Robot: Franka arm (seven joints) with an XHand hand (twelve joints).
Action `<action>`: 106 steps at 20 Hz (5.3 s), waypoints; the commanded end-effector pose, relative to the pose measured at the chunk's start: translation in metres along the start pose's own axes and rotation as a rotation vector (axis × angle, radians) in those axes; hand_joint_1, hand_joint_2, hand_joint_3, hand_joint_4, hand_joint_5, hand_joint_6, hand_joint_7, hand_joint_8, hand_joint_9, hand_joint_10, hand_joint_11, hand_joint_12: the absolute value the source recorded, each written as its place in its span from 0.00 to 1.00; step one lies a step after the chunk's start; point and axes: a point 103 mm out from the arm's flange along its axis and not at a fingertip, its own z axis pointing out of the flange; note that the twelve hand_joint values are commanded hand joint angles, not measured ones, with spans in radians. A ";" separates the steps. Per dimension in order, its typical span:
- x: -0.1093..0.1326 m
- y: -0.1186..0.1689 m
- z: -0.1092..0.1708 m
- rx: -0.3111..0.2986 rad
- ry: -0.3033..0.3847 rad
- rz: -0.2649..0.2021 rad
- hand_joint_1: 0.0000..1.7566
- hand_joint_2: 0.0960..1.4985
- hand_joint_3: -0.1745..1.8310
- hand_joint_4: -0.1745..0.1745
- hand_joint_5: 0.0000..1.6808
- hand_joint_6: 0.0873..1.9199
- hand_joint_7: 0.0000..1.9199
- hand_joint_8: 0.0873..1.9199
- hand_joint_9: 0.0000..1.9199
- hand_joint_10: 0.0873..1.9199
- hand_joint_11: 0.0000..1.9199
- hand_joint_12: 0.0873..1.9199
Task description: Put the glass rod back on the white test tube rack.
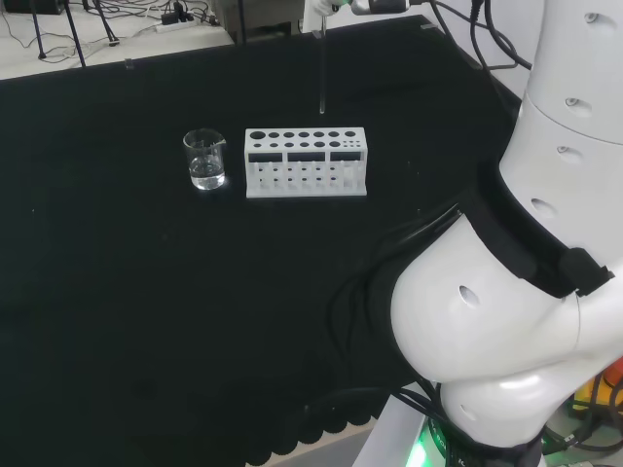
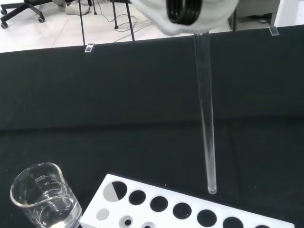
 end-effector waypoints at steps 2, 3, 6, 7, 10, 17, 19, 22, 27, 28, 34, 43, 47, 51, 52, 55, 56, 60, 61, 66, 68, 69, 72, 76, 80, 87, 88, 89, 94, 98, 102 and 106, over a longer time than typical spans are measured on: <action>0.019 -0.002 0.004 -0.004 0.004 -0.030 0.74 0.63 0.14 0.00 0.75 0.06 0.61 0.50 0.86 0.36 0.68 0.47; 0.022 -0.002 0.005 0.000 0.003 -0.034 0.74 0.63 0.14 0.00 0.75 0.06 0.61 0.50 0.86 0.36 0.68 0.47; 0.036 0.002 0.009 0.008 0.002 -0.055 0.74 0.63 0.14 0.00 0.75 0.06 0.61 0.50 0.86 0.36 0.68 0.47; 0.038 0.003 0.010 0.010 0.003 -0.058 0.74 0.63 0.14 0.00 0.75 0.06 0.61 0.50 0.86 0.36 0.68 0.47; 0.040 0.005 0.014 0.016 0.007 -0.060 0.74 0.63 0.14 0.00 0.75 0.06 0.61 0.50 0.86 0.36 0.68 0.47; 0.033 0.010 0.022 0.031 0.025 -0.072 0.74 0.63 0.14 0.00 0.75 0.06 0.61 0.50 0.86 0.36 0.68 0.47; 0.031 0.011 0.025 0.038 0.022 -0.067 0.74 0.63 0.14 0.00 0.75 0.06 0.61 0.50 0.86 0.36 0.68 0.47; 0.032 0.013 0.026 0.044 0.010 -0.056 0.74 0.63 0.14 0.00 0.75 0.06 0.61 0.50 0.86 0.36 0.68 0.47; 0.028 0.010 0.027 0.038 0.022 -0.061 0.74 0.63 0.14 0.00 0.75 0.06 0.61 0.50 0.86 0.36 0.68 0.47; 0.025 0.008 0.028 0.037 0.023 -0.062 0.74 0.63 0.14 0.00 0.75 0.06 0.61 0.50 0.86 0.36 0.68 0.47; 0.024 0.014 0.031 0.053 0.022 -0.047 0.74 0.63 0.14 0.00 0.75 0.06 0.61 0.50 0.86 0.36 0.68 0.47; 0.015 0.015 0.037 0.055 0.034 -0.049 0.74 0.64 0.14 0.00 0.75 0.06 0.61 0.50 0.86 0.36 0.68 0.47; 0.014 0.023 0.048 0.076 0.030 -0.043 0.74 0.64 0.13 0.00 0.75 0.06 0.61 0.50 0.86 0.36 0.68 0.47; 0.010 0.025 0.057 0.082 0.040 -0.044 0.74 0.64 0.13 0.00 0.75 0.06 0.61 0.50 0.86 0.36 0.68 0.47; 0.010 0.025 0.059 0.084 0.041 -0.045 0.74 0.64 0.13 0.00 0.75 0.06 0.61 0.50 0.86 0.36 0.68 0.47; 0.015 0.033 0.071 0.102 0.041 -0.048 0.74 0.64 0.13 0.00 0.75 0.06 0.61 0.50 0.86 0.36 0.68 0.47; 0.013 0.032 0.074 0.105 0.046 -0.051 0.74 0.64 0.13 0.00 0.75 0.06 0.61 0.50 0.86 0.36 0.68 0.47; 0.006 0.028 0.087 0.121 0.071 -0.046 0.74 0.64 0.13 0.00 0.75 0.06 0.61 0.50 0.86 0.36 0.68 0.47; 0.006 0.029 0.091 0.131 0.067 -0.045 0.74 0.64 0.13 0.00 0.75 0.06 0.61 0.50 0.86 0.36 0.68 0.47; 0.006 0.030 0.102 0.147 0.066 -0.042 0.74 0.64 0.13 0.00 0.75 0.06 0.61 0.50 0.86 0.36 0.68 0.47; 0.008 0.031 0.104 0.157 0.060 -0.040 0.74 0.64 0.13 0.00 0.75 0.06 0.61 0.50 0.86 0.36 0.68 0.47; 0.008 0.032 0.104 0.158 0.060 -0.040 0.74 0.64 0.13 0.00 0.75 0.06 0.61 0.50 0.86 0.36 0.68 0.47; 0.009 0.033 0.105 0.160 0.062 -0.038 0.74 0.64 0.13 0.00 0.75 0.06 0.61 0.50 0.86 0.36 0.68 0.47; 0.004 0.032 0.106 0.157 0.091 -0.038 0.74 0.64 0.13 0.00 0.75 0.06 0.61 0.50 0.86 0.36 0.68 0.47; 0.001 0.031 0.102 0.165 0.110 -0.044 0.75 0.43 0.35 0.00 0.81 0.06 0.72 0.33 0.90 0.32 0.73 0.44; 0.005 0.029 0.098 0.194 0.091 -0.045 0.76 0.34 0.43 0.15 0.70 0.29 0.75 0.15 0.95 0.28 0.79 0.42; 0.006 0.028 0.097 0.190 0.090 -0.044 0.77 0.28 0.49 0.08 0.67 0.30 0.72 0.17 0.95 0.29 0.78 0.43; 0.007 0.028 0.095 0.184 0.085 -0.042 0.77 0.23 0.54 0.04 0.64 0.32 0.70 0.19 0.95 0.31 0.78 0.43; 0.014 0.029 0.087 0.166 0.073 -0.044 0.78 0.17 0.60 0.00 0.58 0.36 0.65 0.26 0.94 0.36 0.78 0.46; 0.018 0.029 0.084 0.158 0.065 -0.044 0.78 0.17 0.60 0.00 0.58 0.36 0.64 0.26 0.94 0.36 0.78 0.46; 0.021 0.028 0.082 0.153 0.063 -0.046 0.78 0.17 0.60 0.00 0.58 0.36 0.64 0.27 0.94 0.36 0.78 0.46; 0.025 0.029 0.081 0.157 0.063 -0.052 0.78 0.17 0.60 0.00 0.58 0.36 0.64 0.27 0.94 0.36 0.78 0.46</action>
